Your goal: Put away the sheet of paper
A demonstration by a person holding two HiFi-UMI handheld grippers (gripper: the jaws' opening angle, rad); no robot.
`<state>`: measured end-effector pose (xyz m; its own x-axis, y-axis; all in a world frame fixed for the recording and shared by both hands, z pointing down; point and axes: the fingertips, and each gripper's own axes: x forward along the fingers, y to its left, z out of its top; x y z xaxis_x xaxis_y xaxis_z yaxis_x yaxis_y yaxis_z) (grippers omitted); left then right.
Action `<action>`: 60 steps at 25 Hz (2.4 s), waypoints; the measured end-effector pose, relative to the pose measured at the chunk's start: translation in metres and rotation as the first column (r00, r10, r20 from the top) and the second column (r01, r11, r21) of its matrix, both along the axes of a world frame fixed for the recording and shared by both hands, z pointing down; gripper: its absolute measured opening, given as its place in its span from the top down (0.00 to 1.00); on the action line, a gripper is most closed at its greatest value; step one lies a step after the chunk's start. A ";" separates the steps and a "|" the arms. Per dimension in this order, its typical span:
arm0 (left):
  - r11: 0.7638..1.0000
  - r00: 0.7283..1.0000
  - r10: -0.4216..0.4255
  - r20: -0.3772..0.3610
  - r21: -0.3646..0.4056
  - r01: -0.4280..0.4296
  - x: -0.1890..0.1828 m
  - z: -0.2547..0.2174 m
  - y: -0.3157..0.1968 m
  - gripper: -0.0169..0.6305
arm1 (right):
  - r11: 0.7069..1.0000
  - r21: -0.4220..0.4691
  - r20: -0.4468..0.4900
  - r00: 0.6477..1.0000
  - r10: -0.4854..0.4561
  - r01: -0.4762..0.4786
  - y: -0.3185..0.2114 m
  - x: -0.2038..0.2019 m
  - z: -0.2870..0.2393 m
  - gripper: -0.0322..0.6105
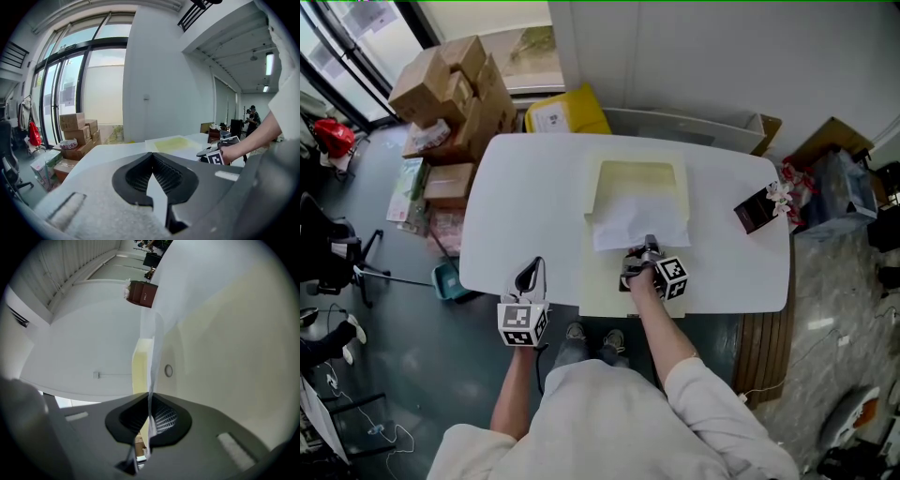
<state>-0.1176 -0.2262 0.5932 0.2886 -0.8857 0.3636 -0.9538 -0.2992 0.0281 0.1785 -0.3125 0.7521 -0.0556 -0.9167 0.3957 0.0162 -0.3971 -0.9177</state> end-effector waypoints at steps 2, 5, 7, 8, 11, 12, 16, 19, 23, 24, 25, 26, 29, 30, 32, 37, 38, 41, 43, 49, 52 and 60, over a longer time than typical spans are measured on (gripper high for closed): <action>1.000 1.000 0.006 -0.002 0.000 -0.006 0.002 0.000 -0.002 0.97 | 1.000 -0.002 0.000 1.000 0.005 -0.005 0.000 0.000 0.000 0.95; 1.000 1.000 0.021 -0.009 0.004 -0.021 0.005 0.000 -0.009 0.97 | 1.000 0.008 0.000 1.000 0.020 -0.020 -0.003 -0.001 -0.002 0.95; 0.999 0.999 0.036 -0.014 0.008 -0.036 0.005 0.001 -0.016 0.97 | 0.999 0.016 -0.003 1.000 0.028 -0.028 -0.006 -0.002 -0.003 0.95; 0.999 0.999 0.044 -0.018 0.010 -0.044 0.005 0.001 -0.020 0.97 | 0.999 0.017 -0.007 0.999 0.031 -0.031 -0.007 -0.002 -0.003 0.95; 0.997 0.997 0.071 -0.029 0.014 -0.070 0.004 0.004 -0.034 0.97 | 0.999 0.007 -0.017 0.999 0.047 -0.047 -0.010 -0.003 -0.001 0.95; 0.997 0.996 0.079 -0.032 0.014 -0.078 0.003 0.005 -0.040 0.97 | 0.999 0.002 -0.018 0.998 0.055 -0.055 -0.012 -0.004 0.001 0.95; 0.995 0.994 0.101 -0.045 0.014 -0.101 -0.002 0.006 -0.061 0.97 | 0.998 -0.009 -0.037 0.997 0.069 -0.069 -0.022 -0.006 0.003 0.95; 0.994 0.992 0.112 -0.053 0.006 -0.112 -0.005 0.011 -0.074 0.97 | 0.997 -0.007 -0.048 0.996 0.076 -0.076 -0.032 -0.007 0.003 0.95; 0.991 0.990 0.131 -0.058 -0.007 -0.131 -0.002 0.017 -0.087 0.97 | 0.997 -0.003 -0.052 0.995 0.083 -0.083 -0.046 -0.007 0.004 0.95; 0.991 0.989 0.134 -0.059 -0.009 -0.135 -0.002 0.018 -0.090 0.97 | 0.997 -0.005 -0.054 0.995 0.082 -0.083 -0.049 -0.006 0.005 0.95; 0.990 0.989 0.136 -0.060 -0.012 -0.137 -0.002 0.019 -0.093 0.97 | 0.997 -0.008 -0.057 0.995 0.080 -0.080 -0.052 -0.006 0.006 0.95; 0.990 0.989 0.138 -0.060 -0.015 -0.139 -0.002 0.019 -0.095 0.97 | 0.997 -0.010 -0.059 0.995 0.077 -0.078 -0.055 -0.006 0.006 0.95; 0.990 0.989 0.137 -0.060 -0.020 -0.138 -0.004 0.021 -0.102 0.97 | 0.997 -0.016 -0.061 0.995 0.074 -0.075 -0.064 -0.007 0.008 0.95; 0.990 0.989 0.136 -0.061 -0.021 -0.137 -0.005 0.021 -0.104 0.97 | 0.997 -0.018 -0.061 0.995 0.075 -0.076 -0.067 -0.007 0.009 0.95; 0.991 0.989 0.131 -0.060 -0.028 -0.133 -0.007 0.024 -0.106 0.97 | 0.996 -0.019 -0.060 0.995 0.080 -0.082 -0.073 -0.006 0.011 0.95; 0.991 0.991 0.121 -0.059 -0.048 -0.124 -0.013 0.033 -0.105 0.97 | 0.996 -0.015 -0.060 0.995 0.082 -0.083 -0.087 -0.010 0.013 0.95; 0.991 0.991 0.120 -0.060 -0.050 -0.123 -0.014 0.034 -0.104 0.97 | 0.997 -0.015 -0.064 0.995 0.078 -0.079 -0.090 -0.010 0.013 0.95; 0.991 0.991 0.119 -0.058 -0.052 -0.122 -0.017 0.035 -0.105 0.97 | 0.997 -0.012 -0.073 0.995 0.069 -0.070 -0.097 -0.012 0.013 0.95; 0.991 0.992 0.116 -0.057 -0.053 -0.119 -0.018 0.035 -0.105 0.97 | 0.997 -0.014 -0.071 0.995 0.070 -0.071 -0.100 -0.012 0.014 0.95; 0.991 0.992 0.113 -0.052 -0.061 -0.116 -0.024 0.037 -0.105 0.97 | 0.997 -0.021 -0.066 0.995 0.078 -0.079 -0.107 -0.015 0.019 0.95; 0.991 0.992 0.114 -0.051 -0.063 -0.117 -0.027 0.037 -0.104 0.97 | 0.997 -0.019 -0.074 0.995 0.067 -0.069 -0.110 -0.015 0.019 0.95; 0.991 0.992 0.117 -0.054 -0.064 -0.121 -0.026 0.039 -0.103 0.97 | 1.000 -0.015 -0.061 0.998 0.027 -0.028 -0.112 -0.016 0.018 0.83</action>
